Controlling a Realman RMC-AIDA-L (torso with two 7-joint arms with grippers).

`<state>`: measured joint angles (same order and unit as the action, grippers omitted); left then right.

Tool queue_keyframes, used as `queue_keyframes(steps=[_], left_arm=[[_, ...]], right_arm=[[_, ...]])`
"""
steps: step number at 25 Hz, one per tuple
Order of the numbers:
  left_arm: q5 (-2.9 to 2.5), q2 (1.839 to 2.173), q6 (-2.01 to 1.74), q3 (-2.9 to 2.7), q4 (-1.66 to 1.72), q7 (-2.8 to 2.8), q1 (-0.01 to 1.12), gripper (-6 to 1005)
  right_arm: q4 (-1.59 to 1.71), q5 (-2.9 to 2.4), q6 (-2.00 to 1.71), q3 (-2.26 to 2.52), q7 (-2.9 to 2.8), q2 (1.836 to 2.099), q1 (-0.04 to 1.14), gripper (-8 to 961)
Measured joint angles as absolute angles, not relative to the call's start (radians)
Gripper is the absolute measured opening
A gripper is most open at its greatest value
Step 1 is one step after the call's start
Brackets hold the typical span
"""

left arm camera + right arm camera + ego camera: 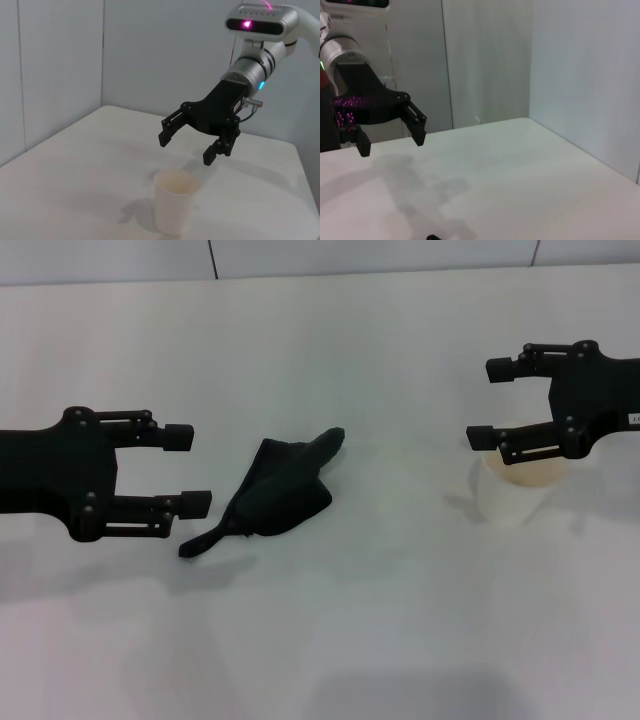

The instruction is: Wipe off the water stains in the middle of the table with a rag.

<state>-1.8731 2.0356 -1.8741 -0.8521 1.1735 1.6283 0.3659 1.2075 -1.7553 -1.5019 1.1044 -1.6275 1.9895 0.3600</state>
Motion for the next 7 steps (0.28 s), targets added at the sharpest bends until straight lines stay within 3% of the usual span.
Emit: queue_keyframes(steps=[7], left_arm=[[-1.874,2.036,-1.875,-0.851,1.174,1.625,0.367,741]], right_arm=[[1.208,-1.76,-1.502,1.104,-1.637,1.989,0.364,855]])
